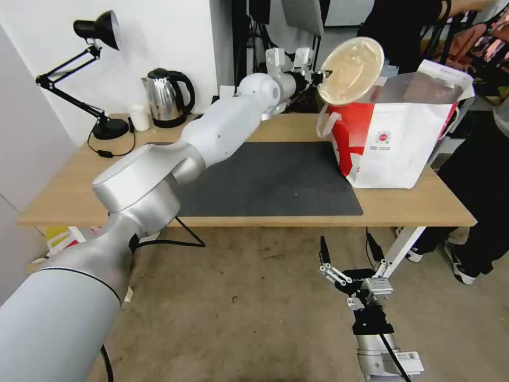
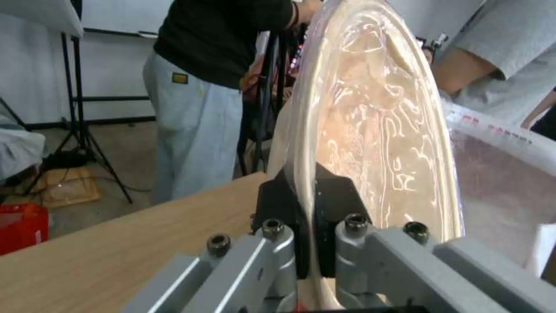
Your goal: Pick up the trash from the table and place it into the takeout bag.
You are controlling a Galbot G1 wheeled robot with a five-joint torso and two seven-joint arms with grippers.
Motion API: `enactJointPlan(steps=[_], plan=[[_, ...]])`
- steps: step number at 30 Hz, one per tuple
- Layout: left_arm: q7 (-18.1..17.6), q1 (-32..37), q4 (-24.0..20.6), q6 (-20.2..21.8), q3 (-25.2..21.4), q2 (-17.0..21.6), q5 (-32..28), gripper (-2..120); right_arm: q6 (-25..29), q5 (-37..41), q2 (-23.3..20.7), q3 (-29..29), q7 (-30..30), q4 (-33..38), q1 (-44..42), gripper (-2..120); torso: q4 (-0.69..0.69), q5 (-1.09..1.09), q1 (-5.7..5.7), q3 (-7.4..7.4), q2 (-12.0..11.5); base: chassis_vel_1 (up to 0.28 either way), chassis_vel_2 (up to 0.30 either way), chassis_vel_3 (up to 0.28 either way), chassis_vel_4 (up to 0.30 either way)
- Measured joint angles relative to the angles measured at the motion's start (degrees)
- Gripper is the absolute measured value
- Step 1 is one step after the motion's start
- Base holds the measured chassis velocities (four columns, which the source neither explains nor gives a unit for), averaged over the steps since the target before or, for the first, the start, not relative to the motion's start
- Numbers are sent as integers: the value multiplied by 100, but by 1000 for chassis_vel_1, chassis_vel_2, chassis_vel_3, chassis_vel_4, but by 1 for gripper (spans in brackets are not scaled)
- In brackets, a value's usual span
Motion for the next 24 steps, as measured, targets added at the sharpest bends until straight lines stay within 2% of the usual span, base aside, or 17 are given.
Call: enactJointPlan(steps=[16,24], plan=[[178,-7,105,121,298,2,5,1,0,0,0,0,0,0,0,100,-1,0,0,0,0,0,0,0,0],[418,-89,147,712,390,5,174,1,0,0,0,0,0,0,0,100,0,0,0,0,0,0,0,0,0]])
